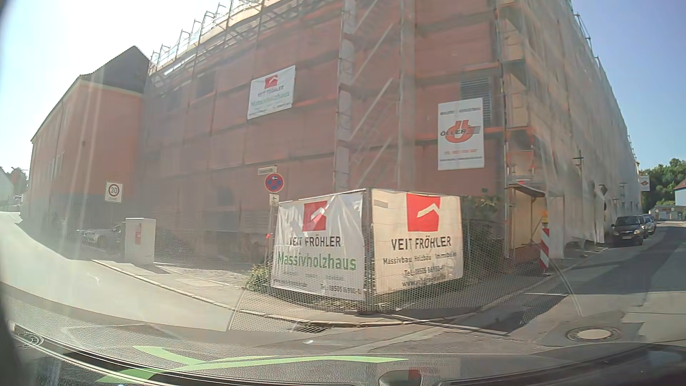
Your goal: Follow the waypoints while adhering to traffic rules and regulations
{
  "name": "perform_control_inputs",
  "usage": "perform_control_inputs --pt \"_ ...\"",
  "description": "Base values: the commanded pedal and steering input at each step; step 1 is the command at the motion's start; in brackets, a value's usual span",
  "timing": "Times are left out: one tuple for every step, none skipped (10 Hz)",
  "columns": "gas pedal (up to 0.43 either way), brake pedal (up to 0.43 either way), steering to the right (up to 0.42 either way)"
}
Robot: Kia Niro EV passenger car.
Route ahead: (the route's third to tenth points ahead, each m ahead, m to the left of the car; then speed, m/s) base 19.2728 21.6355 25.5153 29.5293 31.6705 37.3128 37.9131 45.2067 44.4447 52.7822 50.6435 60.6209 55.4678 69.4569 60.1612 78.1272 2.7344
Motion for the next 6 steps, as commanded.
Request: perform_control_inputs --pt "0.157 0.000 -0.602" --pt "0.157 0.000 -0.602" --pt "0.157 0.000 -0.599" --pt "0.157 0.000 -0.589" --pt "0.157 0.000 -0.581" --pt "0.157 0.000 -0.574"
